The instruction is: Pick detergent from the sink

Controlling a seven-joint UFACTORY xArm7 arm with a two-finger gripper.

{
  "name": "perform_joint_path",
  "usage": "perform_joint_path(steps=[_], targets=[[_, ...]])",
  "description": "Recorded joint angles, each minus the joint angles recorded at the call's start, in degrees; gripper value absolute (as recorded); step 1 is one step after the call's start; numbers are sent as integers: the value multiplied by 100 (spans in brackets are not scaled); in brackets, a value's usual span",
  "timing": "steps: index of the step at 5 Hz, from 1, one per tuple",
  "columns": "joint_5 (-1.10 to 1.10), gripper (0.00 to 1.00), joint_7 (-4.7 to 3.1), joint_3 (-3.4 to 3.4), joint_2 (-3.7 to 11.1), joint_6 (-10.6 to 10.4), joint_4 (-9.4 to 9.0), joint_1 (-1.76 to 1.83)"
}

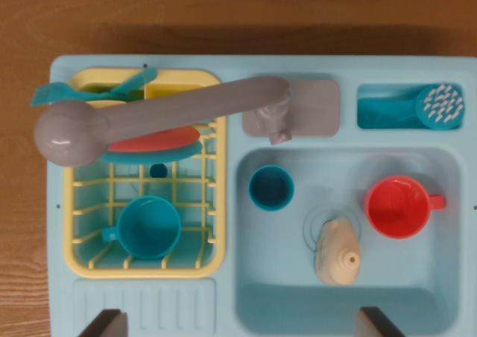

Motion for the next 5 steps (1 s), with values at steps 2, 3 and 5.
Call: perform_joint_path(steps=[2,3,5], targets=[[0,0,-41,-18,33,-98,-90,-12],[0,0,-41,-18,33,-98,-90,-12],[1,0,-99,-43,80,-238,-219,-28]])
